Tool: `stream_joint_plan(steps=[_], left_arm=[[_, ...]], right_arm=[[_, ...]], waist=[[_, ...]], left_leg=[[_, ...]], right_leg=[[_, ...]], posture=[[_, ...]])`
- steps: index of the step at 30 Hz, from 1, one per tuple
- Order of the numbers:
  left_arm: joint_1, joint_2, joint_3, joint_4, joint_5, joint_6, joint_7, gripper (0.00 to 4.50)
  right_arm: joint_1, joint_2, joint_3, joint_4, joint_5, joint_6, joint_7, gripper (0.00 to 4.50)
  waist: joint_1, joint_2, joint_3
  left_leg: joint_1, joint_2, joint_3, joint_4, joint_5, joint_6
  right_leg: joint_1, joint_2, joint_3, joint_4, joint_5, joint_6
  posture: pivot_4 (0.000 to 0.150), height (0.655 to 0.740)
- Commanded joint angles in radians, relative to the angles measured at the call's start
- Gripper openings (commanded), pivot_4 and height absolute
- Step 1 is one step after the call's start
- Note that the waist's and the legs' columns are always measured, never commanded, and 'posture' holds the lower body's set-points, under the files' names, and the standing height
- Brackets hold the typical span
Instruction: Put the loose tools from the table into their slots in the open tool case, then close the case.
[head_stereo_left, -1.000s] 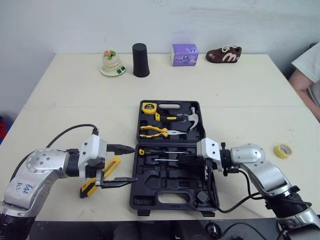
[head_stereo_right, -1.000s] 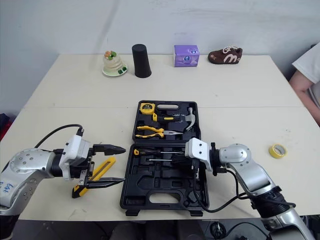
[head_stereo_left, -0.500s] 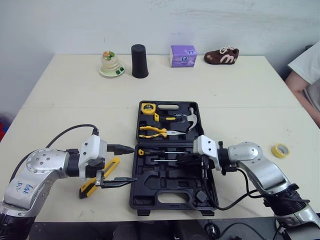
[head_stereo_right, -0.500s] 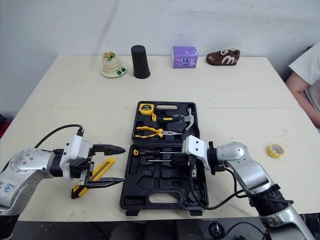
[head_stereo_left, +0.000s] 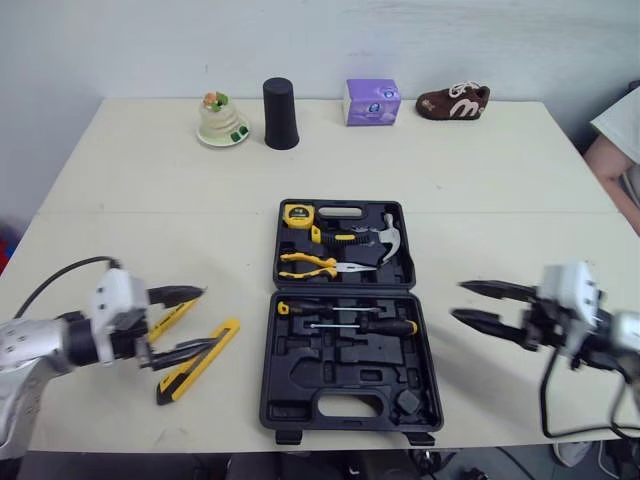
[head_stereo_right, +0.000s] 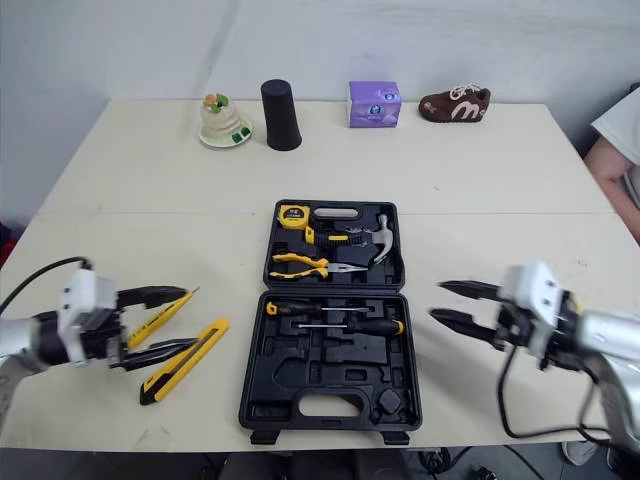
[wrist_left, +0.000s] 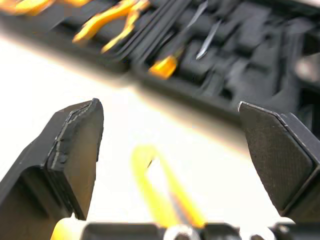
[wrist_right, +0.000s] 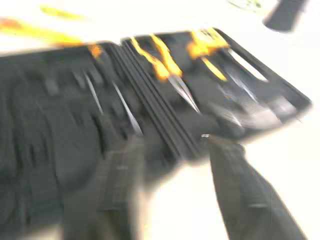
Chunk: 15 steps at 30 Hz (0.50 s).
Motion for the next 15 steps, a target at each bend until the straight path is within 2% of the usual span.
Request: stream_joint_plan(steps=[1, 2, 3, 5, 10, 13, 15], left_arm=[[0.025, -0.001, 0.15, 0.119, 0.03, -0.062, 0.037, 4.5], [0.028, -0.003, 0.179, 0.156, 0.044, -0.082, 0.055, 4.5], [0.037, -0.001, 0.201, 0.193, 0.059, -0.103, 0.059, 4.5], [0.051, -0.001, 0.244, 0.279, 0.084, -0.157, 0.065, 4.5], [0.069, 0.018, 0.374, 0.55, 0.133, -0.284, 0.131, 4.5], [0.099, 0.017, 0.416, 0.658, 0.155, -0.321, 0.179, 4.5], [0.116, 0.019, 0.421, 0.706, 0.179, -0.361, 0.208, 4.5]], right_arm=[[0.126, 0.017, -0.241, 0.102, -0.061, -0.154, -0.02, 3.93], [0.162, 0.029, -0.299, 0.146, -0.065, -0.184, -0.029, 4.36], [0.189, 0.042, -0.347, 0.184, -0.06, -0.208, -0.039, 4.48], [0.222, 0.065, -0.425, 0.265, -0.054, -0.236, -0.079, 4.48], [0.321, 0.06, -0.557, 0.551, -0.141, -0.448, -0.152, 4.48], [0.342, 0.052, -0.613, 0.756, -0.16, -0.562, -0.236, 4.48], [0.36, 0.053, -0.611, 0.828, -0.167, -0.617, -0.256, 4.48]], waist=[[0.0, -0.002, 0.001], [0.0, -0.003, 0.002], [0.0, -0.004, 0.003], [-0.003, -0.005, 0.003], [-0.012, -0.006, 0.004], [-0.013, -0.006, 0.004], [-0.012, -0.006, 0.004]], left_leg=[[0.0, 0.0, 0.0, 0.0, 0.0, 0.0], [0.0, 0.0, 0.001, 0.0, 0.0, 0.0], [0.0, 0.0, 0.001, 0.0, 0.0, 0.0], [0.003, 0.0, 0.001, 0.0, -0.001, 0.001], [0.006, 0.0, 0.001, -0.001, -0.004, 0.001], [0.007, 0.001, 0.002, -0.001, -0.004, 0.0], [0.007, 0.001, 0.002, -0.001, -0.005, 0.0]], right_leg=[[0.0, 0.0, 0.0, 0.0, 0.0, 0.0], [0.0, 0.0, 0.0, 0.0, 0.0, 0.0], [0.001, 0.0, 0.0, -0.001, 0.0, 0.0], [0.004, -0.001, 0.0, -0.002, 0.0, 0.0], [0.007, -0.002, 0.0, -0.002, 0.0, -0.001], [0.007, -0.002, 0.0, -0.002, -0.001, -0.001], [0.008, -0.003, 0.0, -0.002, -0.001, -0.002]], posture=[[0.15, 0.74], [0.15, 0.74], [0.15, 0.74], [0.15, 0.74], [0.15, 0.74], [0.15, 0.74], [0.15, 0.74]])
